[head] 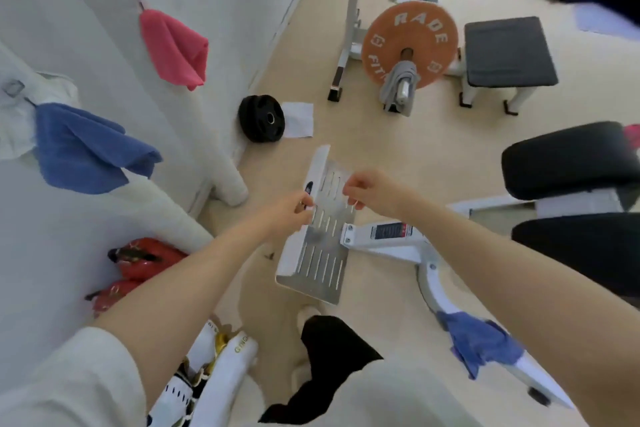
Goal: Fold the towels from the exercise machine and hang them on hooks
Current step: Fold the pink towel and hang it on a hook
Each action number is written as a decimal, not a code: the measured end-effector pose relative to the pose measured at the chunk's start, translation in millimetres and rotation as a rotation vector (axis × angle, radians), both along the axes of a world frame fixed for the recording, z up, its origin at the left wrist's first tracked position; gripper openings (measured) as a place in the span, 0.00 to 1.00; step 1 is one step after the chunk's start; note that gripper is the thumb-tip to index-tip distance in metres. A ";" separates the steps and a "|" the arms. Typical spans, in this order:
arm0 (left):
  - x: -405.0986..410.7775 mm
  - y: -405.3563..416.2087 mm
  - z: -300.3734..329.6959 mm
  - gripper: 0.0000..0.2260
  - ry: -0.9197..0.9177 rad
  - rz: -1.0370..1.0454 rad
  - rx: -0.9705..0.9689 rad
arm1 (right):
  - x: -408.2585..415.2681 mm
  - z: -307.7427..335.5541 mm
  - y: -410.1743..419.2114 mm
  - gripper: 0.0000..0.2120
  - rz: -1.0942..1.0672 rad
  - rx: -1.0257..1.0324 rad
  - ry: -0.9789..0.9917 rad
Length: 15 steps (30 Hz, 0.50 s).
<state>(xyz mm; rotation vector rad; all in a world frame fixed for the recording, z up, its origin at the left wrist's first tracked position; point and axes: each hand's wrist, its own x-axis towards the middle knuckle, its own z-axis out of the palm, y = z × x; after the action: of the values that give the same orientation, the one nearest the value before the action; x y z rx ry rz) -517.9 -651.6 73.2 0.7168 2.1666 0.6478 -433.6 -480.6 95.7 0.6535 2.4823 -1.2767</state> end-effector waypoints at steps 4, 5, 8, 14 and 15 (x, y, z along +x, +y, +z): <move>73.5 56.0 -5.0 0.12 -0.005 -0.240 -0.055 | 112.8 -18.8 41.8 0.09 -0.354 -0.045 -0.046; 94.8 71.7 -4.9 0.11 -0.002 -0.284 -0.055 | 139.7 -23.1 50.1 0.09 -0.413 -0.040 -0.042; 163.6 119.9 -4.4 0.11 -0.038 -0.383 -0.024 | 219.3 -29.3 74.5 0.09 -0.553 -0.062 -0.022; 304.6 212.3 -18.1 0.10 -0.062 -0.560 0.017 | 392.3 -25.1 141.3 0.08 -0.784 -0.026 0.011; 331.2 228.9 -21.7 0.11 -0.064 -0.575 0.015 | 424.3 -24.9 152.8 0.08 -0.825 -0.028 0.018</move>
<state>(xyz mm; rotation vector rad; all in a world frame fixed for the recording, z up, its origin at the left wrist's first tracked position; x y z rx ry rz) -186.7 -422.6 51.5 1.2408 1.7713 0.3735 -9.3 -327.8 70.8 1.7759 2.2491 -1.5408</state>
